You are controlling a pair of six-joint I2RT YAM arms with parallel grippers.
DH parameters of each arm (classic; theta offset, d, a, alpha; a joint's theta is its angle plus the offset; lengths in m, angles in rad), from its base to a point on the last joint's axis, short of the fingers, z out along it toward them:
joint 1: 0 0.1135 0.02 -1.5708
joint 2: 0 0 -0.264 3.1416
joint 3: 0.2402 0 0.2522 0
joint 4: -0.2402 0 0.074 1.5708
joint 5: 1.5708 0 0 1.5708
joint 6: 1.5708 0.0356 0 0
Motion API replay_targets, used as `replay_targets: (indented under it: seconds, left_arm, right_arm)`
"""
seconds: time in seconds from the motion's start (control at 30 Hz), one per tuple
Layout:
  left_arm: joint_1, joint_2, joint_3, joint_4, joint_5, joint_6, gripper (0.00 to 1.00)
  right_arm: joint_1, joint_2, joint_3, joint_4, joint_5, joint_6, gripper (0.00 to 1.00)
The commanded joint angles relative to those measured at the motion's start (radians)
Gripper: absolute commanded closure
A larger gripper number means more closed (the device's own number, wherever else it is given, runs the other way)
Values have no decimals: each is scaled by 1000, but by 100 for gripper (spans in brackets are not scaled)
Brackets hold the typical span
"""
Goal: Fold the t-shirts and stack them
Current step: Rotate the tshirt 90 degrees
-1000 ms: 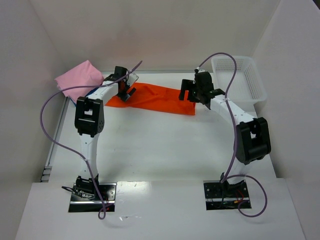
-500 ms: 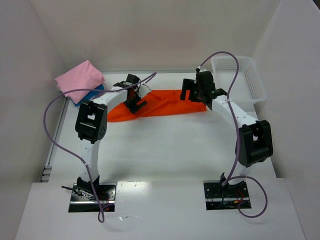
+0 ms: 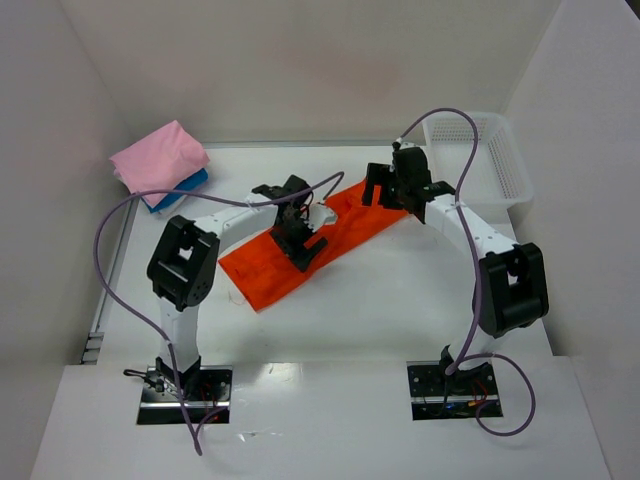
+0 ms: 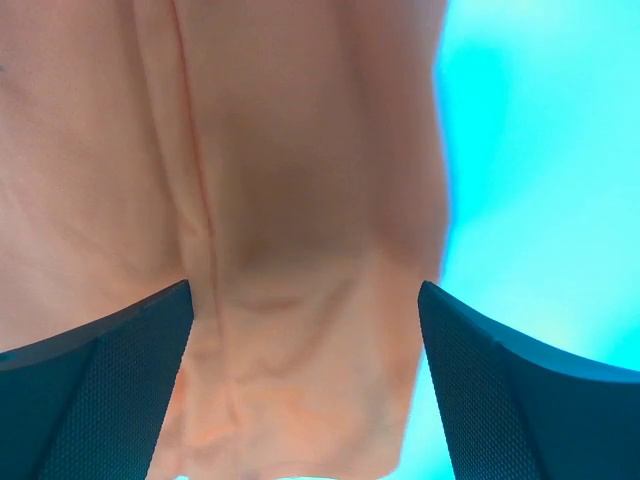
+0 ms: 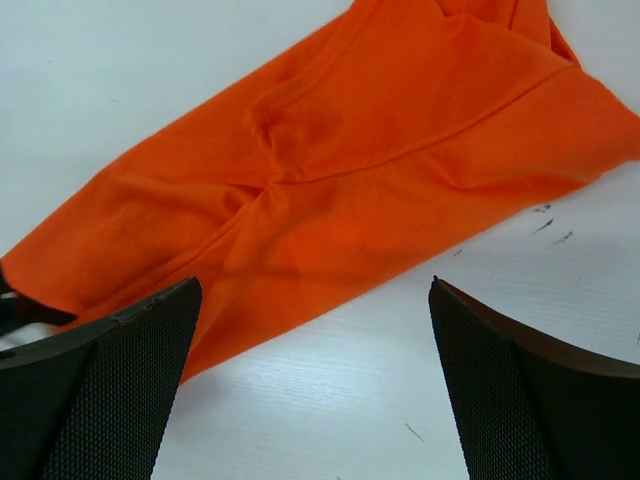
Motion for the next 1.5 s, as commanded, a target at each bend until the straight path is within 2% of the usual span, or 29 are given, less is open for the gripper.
replay_targets:
  seconds: [0.0, 0.2, 0.3, 0.4, 0.47, 0.7, 1.0, 1.27, 1.4, 1.47]
  left_arm:
    - [7, -92, 4, -16, 47, -91, 1]
    - [27, -73, 111, 38, -216, -236, 1]
    - [48, -59, 194, 38, -243, -309, 1]
    - [48, -94, 195, 70, -266, -369, 1]
    - [48, -117, 141, 81, -277, -431, 1]
    - [48, -201, -91, 136, -294, -511, 1]
    - [39, -210, -193, 197, -306, -544, 1]
    - [51, -119, -148, 147, -378, -490, 1]
    - [51, -96, -158, 138, -356, -479, 1]
    - [51, -86, -158, 138, -300, -479, 1]
  right_arm:
    - [-2, -48, -17, 5, 14, 9, 0]
    - [-2, -22, -39, 5, 44, 44, 0]
    - [-2, 21, -39, 5, 63, 81, 0]
    - [-20, 42, -17, 5, 73, 113, 0]
    - [-29, 51, -17, 18, 74, 129, 0]
    - [-29, 140, 3, 37, 129, 150, 0]
    - [-49, 222, 98, 38, 184, 193, 0]
    - [-69, 341, 222, -8, 206, 229, 0]
    - [-69, 403, 256, -28, 224, 229, 0]
    - [-78, 436, 292, -39, 233, 229, 0]
